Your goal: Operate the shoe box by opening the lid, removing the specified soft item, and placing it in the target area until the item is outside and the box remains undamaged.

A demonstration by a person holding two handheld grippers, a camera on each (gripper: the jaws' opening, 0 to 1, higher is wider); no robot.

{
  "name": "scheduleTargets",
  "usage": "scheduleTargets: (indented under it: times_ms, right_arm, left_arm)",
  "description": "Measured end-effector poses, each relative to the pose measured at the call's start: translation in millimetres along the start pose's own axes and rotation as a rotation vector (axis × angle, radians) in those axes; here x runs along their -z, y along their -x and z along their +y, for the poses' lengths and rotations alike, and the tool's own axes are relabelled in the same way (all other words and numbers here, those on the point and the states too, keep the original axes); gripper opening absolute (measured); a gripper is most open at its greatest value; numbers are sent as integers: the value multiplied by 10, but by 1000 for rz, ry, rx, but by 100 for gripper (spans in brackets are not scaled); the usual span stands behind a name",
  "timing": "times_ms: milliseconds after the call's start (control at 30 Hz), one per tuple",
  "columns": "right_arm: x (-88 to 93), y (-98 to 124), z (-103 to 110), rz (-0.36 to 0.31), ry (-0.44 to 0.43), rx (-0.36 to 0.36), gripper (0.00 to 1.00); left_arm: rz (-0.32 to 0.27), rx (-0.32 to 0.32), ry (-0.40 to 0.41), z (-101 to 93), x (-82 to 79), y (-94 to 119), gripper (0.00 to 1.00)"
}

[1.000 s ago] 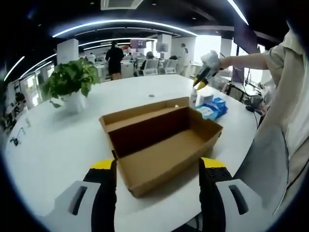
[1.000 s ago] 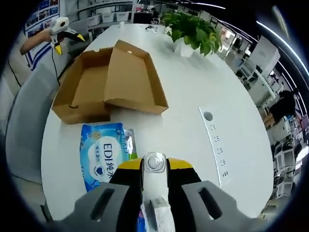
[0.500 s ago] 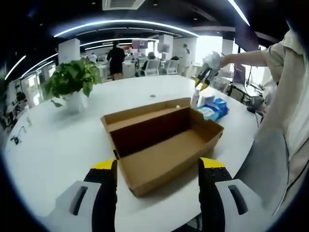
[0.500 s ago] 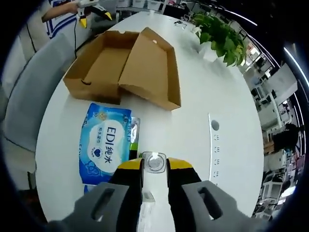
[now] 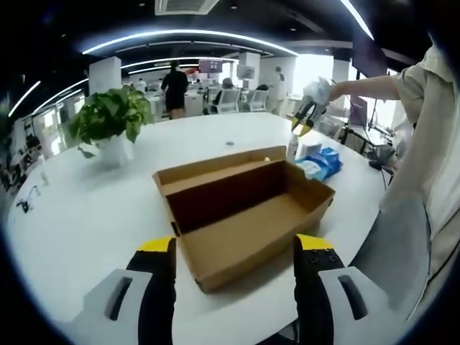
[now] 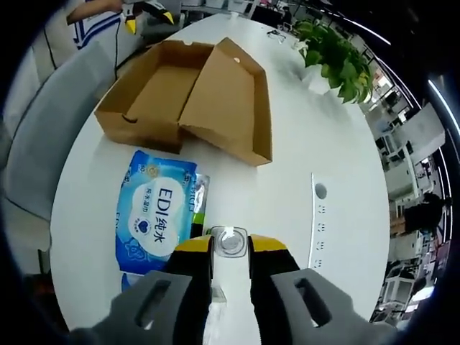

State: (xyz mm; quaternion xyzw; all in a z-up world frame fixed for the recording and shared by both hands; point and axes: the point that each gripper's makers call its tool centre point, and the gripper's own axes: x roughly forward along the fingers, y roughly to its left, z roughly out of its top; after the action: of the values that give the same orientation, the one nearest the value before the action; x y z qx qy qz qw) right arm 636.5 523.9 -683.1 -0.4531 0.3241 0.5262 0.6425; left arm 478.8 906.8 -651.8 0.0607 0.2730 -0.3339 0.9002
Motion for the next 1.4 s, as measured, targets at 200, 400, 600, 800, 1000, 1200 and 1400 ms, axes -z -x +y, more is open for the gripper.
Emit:
scheduleTargets:
  times_ms: [200,400,600,800,1000,1200,1400]
  right_arm:
    - [-21,37,-21,-10,-21,11,19]
    - [-97,83,-72,-36,-69,35,21]
    - [-282,97,-148,-80,-200,69,23]
    - [-461,49,-212,-114,-281,104,22]
    - [-627,-43,-250,-147,-392,128,22]
    - [-709,-198,-298,-147,-494,155,21]
    - [-783,-348,-364,-155,-600,185,20]
  left_arm:
    - [7,-3,2,6,20,-5,66]
    - [12,-24,-1,51,6,-16,62]
    - [36,-55,0,108,65,-35,56]
    - [73,-90,3,166,153,-32,49]
    - [85,-146,47,272,198,0,40]
    - [102,-190,84,354,268,17,31]
    - [115,-210,134,387,337,-2,25]
